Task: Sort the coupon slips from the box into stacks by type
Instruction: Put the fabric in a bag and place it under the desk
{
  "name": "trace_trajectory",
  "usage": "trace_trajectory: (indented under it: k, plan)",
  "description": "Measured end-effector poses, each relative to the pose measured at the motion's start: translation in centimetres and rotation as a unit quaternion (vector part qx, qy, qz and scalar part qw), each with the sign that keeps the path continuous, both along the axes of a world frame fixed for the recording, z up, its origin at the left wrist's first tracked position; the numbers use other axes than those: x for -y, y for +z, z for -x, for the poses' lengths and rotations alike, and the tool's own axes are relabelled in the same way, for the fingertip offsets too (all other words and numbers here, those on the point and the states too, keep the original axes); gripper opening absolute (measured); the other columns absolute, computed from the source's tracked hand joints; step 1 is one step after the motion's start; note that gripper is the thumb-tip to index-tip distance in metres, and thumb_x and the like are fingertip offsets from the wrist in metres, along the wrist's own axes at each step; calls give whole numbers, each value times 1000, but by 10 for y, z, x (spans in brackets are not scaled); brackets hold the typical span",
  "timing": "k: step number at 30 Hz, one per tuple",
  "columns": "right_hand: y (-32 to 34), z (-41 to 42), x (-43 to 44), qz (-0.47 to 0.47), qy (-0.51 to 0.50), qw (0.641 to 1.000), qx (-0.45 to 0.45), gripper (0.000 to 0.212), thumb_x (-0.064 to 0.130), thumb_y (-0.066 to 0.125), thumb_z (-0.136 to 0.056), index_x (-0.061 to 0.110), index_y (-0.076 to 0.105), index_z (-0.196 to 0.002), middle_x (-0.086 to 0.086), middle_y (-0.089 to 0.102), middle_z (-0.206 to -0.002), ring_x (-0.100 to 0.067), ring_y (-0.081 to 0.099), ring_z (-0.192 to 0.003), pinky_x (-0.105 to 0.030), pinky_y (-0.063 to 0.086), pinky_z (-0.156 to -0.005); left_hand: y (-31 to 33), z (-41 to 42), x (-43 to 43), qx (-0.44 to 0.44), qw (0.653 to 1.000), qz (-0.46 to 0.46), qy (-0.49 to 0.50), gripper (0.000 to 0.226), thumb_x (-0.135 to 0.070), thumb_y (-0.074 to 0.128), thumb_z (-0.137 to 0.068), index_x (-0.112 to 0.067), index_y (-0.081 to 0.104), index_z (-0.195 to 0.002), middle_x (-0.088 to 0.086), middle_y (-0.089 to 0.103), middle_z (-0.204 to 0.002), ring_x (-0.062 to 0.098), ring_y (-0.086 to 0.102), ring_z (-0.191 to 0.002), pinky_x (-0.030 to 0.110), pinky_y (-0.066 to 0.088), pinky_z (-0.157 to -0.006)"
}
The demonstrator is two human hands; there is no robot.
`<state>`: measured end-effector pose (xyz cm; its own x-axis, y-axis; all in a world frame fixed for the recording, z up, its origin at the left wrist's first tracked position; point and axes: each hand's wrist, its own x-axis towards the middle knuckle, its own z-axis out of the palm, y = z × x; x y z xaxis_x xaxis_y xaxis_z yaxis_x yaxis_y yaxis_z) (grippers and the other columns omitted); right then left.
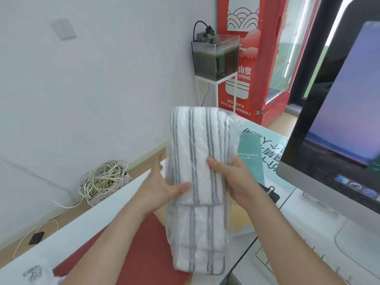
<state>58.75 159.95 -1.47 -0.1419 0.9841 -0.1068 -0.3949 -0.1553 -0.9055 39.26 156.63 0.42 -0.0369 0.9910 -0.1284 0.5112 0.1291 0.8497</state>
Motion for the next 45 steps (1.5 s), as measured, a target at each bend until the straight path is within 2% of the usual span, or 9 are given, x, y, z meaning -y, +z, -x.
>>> trace_trajectory:
  k: [4, 8, 13, 17, 22, 26, 31, 37, 45]
  plan:
    - [3, 24, -7, -58, -86, 982, 157, 70, 45, 75, -77, 22, 44, -135, 2, 61, -126, -14, 58, -117, -39, 47, -102, -42, -24, 13, 90, 995, 35, -19, 116, -32, 94, -43, -25, 26, -137, -9, 53, -129, 8, 52, -120, 32, 49, -96]
    - [-3, 34, -3, -87, 9, 921, 380, 110, 66, 64, -74, 24, 0, -153, -6, 16, -158, -23, 14, -145, -50, 21, -117, -56, -24, 20, 130, 989, 9, 69, 93, -2, 88, -53, -24, 39, -129, -7, 60, -118, 8, 59, -108, 32, 53, -87]
    - [-31, 17, 50, -115, 192, 696, 682, 106, 73, 51, -78, 36, -19, -148, -7, -11, -161, -32, 2, -147, -59, 19, -111, -71, -11, 35, -7, 995, 61, 74, 99, -9, 71, -61, -40, 20, -139, -6, 63, -113, 15, 65, -96, 43, 56, -79]
    - [-63, 26, 82, -145, 224, 627, 732, 81, 52, 43, -94, 32, -12, -150, -17, -5, -160, -38, 1, -146, -56, 20, -111, -81, -22, 61, -132, 985, 93, 64, 110, -25, 75, -69, -29, -1, -148, 7, 47, -137, 25, 56, -112, 33, 48, -83]
    - [-62, 29, 97, -116, 260, 587, 758, 111, 68, 56, -78, 18, -10, -152, -29, -10, -156, -43, 3, -145, -53, 15, -113, -77, -31, 81, 10, 988, 60, 145, 85, -8, 72, -74, -36, 26, -139, 1, 53, -125, 12, 60, -83, 32, 52, -75]
    - [-66, 43, 107, -73, 204, 613, 760, 110, 63, 58, -79, 14, -9, -152, -30, 2, -156, -43, 15, -143, -51, 25, -110, -69, -32, 79, 58, 988, 44, 136, 73, 2, 63, -72, -39, 36, -125, 2, 55, -116, 16, 61, -79, 29, 52, -60]
    - [-58, 49, 104, -114, 77, 653, 745, 68, 26, 49, -90, 12, 14, -147, -16, 59, -113, -34, 62, -97, -35, 42, -65, -63, -25, 83, 213, 973, 5, 89, 76, -19, 71, -82, -37, 22, -138, 0, 55, -130, 13, 56, -113, 24, 49, -87]
    - [-42, 34, 99, -159, 58, 696, 698, 80, 10, 46, -87, 36, 2, -149, -4, 53, -92, -35, 59, -92, -36, 40, -65, -70, -28, 70, 207, 962, 126, 128, 95, -63, 65, -70, -32, 18, -147, 2, 35, -149, 24, 47, -127, 45, 44, -101]
    - [3, 16, 82, -96, 146, 818, 548, 91, 29, 60, -82, 38, 2, -152, 10, 61, -74, -10, 62, -73, -26, 48, -63, -42, -60, 48, 225, 965, 48, 123, 56, -41, 72, -80, -27, 42, -125, 0, 63, -113, 15, 66, -97, 34, 54, -87]
